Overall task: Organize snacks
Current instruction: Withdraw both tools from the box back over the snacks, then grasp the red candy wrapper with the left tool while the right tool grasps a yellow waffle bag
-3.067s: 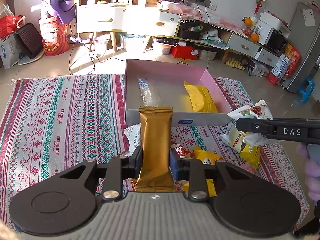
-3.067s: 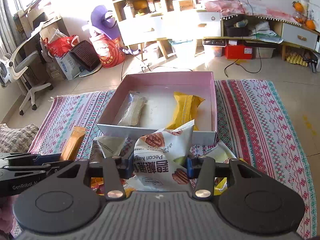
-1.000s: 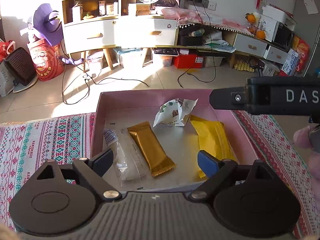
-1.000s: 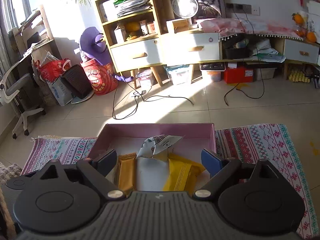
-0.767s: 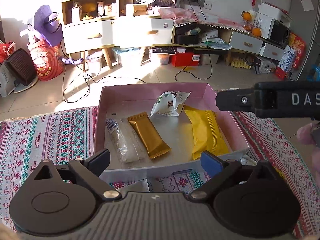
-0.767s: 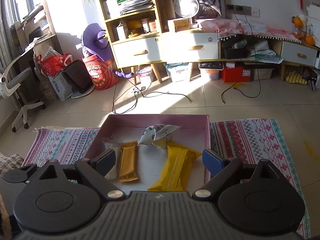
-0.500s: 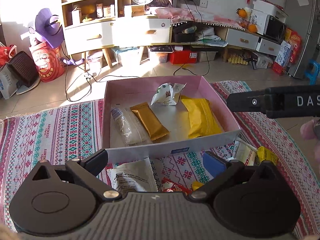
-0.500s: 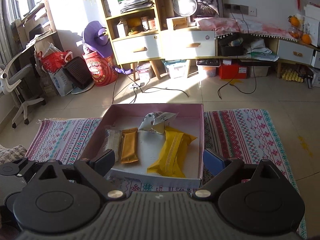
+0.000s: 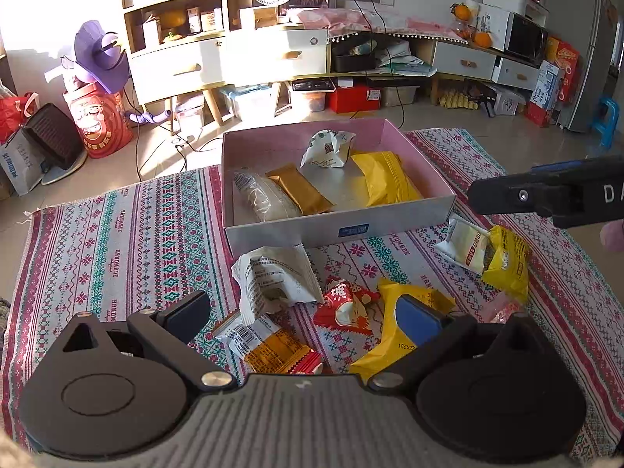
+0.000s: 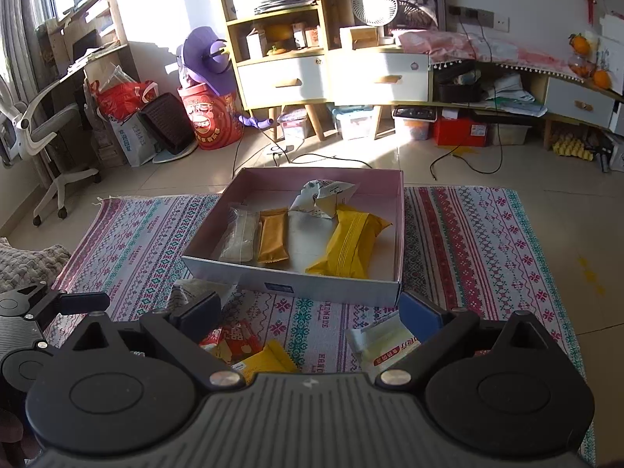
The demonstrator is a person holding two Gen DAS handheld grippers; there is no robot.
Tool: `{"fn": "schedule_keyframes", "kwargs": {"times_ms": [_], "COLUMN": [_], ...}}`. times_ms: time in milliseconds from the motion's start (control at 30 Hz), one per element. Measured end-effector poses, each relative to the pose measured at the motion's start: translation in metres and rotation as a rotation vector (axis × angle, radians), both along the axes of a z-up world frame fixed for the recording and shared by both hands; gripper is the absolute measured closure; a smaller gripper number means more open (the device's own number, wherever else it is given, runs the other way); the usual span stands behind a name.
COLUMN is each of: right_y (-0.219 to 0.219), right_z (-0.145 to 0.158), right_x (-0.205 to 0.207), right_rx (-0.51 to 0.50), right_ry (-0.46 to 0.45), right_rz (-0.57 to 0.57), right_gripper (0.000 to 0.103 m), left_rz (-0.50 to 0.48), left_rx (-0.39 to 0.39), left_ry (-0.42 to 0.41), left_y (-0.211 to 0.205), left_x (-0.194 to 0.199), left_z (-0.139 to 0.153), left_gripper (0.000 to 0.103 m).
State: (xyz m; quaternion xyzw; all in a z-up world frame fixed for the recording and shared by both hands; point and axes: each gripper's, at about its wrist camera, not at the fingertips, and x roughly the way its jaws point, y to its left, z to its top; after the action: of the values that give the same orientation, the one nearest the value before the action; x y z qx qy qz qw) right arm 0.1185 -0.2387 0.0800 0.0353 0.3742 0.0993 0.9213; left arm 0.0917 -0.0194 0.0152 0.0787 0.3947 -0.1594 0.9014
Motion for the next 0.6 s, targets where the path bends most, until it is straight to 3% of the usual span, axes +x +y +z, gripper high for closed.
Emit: {"fn": "schedule_keyframes", "kwargs": {"times_ms": [300, 600], "right_y": [0.002, 0.004], "right_z": [-0.017, -0.038], "right_x": [-0.020, -0.020], "right_rx": [-0.008, 0.028], "right_ry": [0.045, 0.171], "right_rz": [0.025, 0.015], "right_gripper": [0.005, 0.005], "left_rz": [-0.001, 0.040], "left_rx": [0.004, 0.002], "left_ry": [0.041, 0.111], "left_y": [0.016, 0.028], "left_x": [-0.024, -0.030], "left_z": [-0.014, -0.036], "left_gripper": [0.000, 0.000]}}
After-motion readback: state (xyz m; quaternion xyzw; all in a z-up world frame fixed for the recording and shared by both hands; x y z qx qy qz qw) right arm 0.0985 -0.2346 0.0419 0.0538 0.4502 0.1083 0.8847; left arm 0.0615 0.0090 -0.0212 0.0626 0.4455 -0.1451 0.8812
